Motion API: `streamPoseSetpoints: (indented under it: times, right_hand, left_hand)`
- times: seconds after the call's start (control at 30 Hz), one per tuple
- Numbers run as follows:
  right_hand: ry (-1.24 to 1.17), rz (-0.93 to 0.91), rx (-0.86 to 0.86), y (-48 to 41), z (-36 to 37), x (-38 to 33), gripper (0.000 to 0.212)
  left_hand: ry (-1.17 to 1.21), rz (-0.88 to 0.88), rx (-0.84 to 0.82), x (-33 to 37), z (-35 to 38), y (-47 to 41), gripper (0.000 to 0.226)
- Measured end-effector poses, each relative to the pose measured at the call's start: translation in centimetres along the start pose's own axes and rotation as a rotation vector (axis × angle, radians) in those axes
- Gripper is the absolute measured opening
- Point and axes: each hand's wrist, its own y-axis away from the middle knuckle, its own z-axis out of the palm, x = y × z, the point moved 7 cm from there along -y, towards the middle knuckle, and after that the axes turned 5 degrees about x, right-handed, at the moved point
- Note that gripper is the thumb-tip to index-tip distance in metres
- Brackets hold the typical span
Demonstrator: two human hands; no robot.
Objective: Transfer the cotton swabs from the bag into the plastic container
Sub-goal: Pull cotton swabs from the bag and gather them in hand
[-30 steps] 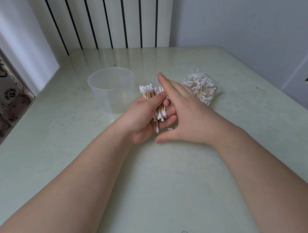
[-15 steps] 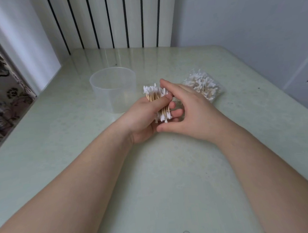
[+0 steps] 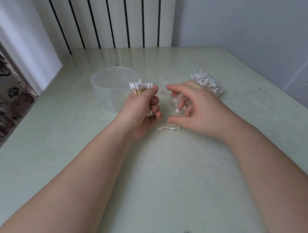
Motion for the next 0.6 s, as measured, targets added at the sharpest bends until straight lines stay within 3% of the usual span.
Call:
streamPoseSetpoints:
  times: [0.2,0.4,0.6]
  right_hand:
    - [0.345,0.025,-0.271,0.7,2.0,1.2,0.050]
    - [0.302,-0.039,-0.264,0.5,2.2,0.1,0.014]
    - [0.315,-0.102,-0.258,0.6,2.2,-0.4,0.013]
  left_hand:
    - [-0.018,0.029,0.035,-0.1,-0.2,-0.4,0.012]
    - [-0.005,0.046,0.044,0.0,-0.4,-0.5,0.009]
    - [0.021,0.132,0.098,0.6,-0.7,-0.5,0.016]
